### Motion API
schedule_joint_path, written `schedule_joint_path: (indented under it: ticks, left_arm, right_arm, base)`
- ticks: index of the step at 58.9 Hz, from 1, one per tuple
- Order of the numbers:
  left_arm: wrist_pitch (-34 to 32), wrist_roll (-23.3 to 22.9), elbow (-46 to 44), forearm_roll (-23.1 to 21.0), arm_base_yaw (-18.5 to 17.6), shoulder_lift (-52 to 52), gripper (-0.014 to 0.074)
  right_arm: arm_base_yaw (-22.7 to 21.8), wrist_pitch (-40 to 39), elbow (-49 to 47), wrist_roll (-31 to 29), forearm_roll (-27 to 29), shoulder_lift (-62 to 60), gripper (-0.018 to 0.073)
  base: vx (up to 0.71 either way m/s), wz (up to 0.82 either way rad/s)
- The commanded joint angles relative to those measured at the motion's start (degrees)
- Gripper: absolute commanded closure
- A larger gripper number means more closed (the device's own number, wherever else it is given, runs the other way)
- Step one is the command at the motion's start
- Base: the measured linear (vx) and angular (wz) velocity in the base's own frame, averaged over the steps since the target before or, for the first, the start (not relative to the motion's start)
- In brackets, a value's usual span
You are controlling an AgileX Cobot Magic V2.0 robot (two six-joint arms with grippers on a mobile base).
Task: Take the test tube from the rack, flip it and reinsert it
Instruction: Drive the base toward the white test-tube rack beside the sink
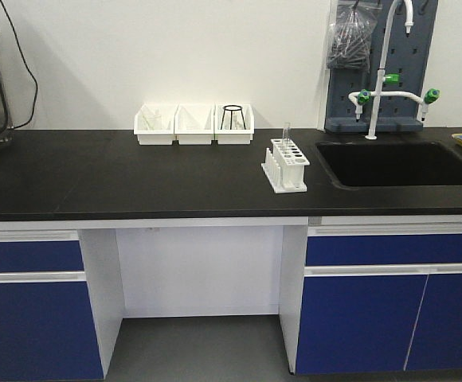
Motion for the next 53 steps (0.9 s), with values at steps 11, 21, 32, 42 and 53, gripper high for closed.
schedule_joint_path:
  ticks: [11, 21, 32, 42, 53]
  left_arm:
    - [-4.94, -0.01, 0.05, -0.21, -0.28, -0.72, 0.0603]
    - [-4.94, -0.01, 0.05, -0.21, -0.28, -0.72, 0.0603]
    - [-4.94, -0.01, 0.05, -0.21, -0.28, -0.72, 0.0603]
    - [-4.94, -0.01, 0.05, -0.21, -0.28, -0.72, 0.0603]
    - [-4.94, -0.01, 0.05, -0.21, -0.28, -0.72, 0.0603]
  right_arm:
    - [-0.34, -4.58, 0.05, -0.43, -0.09, -0.38, 0.0568]
    - [-0.34, -4.58, 0.05, -0.43, -0.09, -0.38, 0.0568]
    - [-0.34, -4.58, 0.05, -0.43, -0.09, -0.38, 0.0568]
    - [-0.34, -4.58, 0.05, -0.43, -0.09, -0.38, 0.0568]
    - [-0.34, -4.58, 0.05, -0.43, -0.09, -0.38, 0.0568]
  base:
    - [0.00, 0.00]
    - [0.00, 0.01]
    - [0.01, 0.02]
    - [0.04, 0.03]
    - [0.15, 0.01]
